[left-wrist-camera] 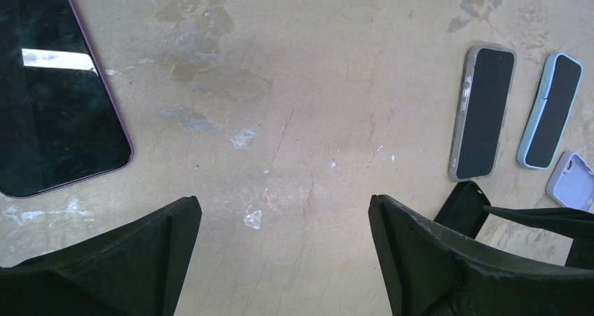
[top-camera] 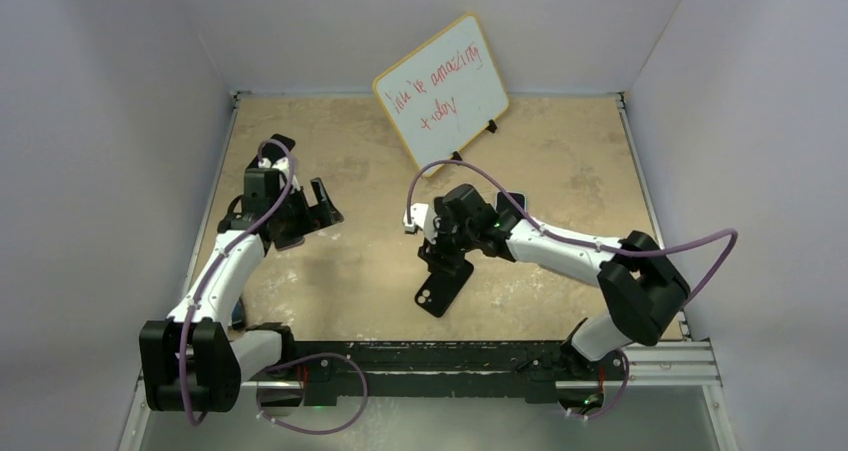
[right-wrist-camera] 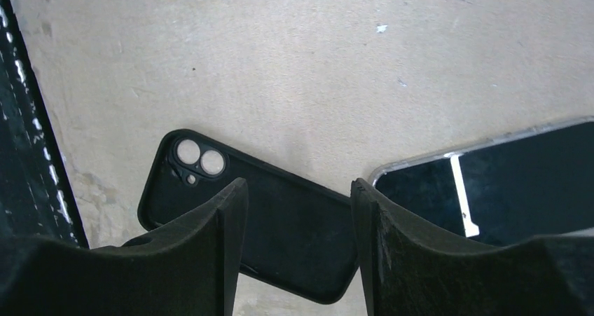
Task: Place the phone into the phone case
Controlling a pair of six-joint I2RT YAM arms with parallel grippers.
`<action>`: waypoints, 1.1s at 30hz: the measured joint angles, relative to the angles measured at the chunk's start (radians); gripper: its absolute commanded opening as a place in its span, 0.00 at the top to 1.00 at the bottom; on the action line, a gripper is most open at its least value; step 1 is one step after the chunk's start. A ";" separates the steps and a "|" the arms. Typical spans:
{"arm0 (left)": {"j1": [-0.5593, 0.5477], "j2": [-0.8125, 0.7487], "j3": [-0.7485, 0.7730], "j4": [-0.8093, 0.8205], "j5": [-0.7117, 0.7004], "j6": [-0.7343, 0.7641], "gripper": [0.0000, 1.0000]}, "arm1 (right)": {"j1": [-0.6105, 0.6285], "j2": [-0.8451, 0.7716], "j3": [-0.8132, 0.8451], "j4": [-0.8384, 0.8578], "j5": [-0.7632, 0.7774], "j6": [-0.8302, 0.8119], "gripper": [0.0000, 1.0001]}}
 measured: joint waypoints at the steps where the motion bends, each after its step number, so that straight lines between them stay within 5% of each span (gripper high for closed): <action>1: 0.005 0.000 0.000 -0.003 -0.002 0.000 0.05 | 0.000 0.007 0.000 -0.004 -0.010 -0.023 0.43; 24: 0.013 -0.023 0.000 -0.022 -0.018 0.003 0.05 | 0.047 0.172 0.010 0.010 -0.076 -0.189 0.52; 33: 0.013 -0.026 0.000 -0.026 -0.030 0.003 0.04 | 0.076 0.185 0.015 0.024 -0.082 -0.206 0.95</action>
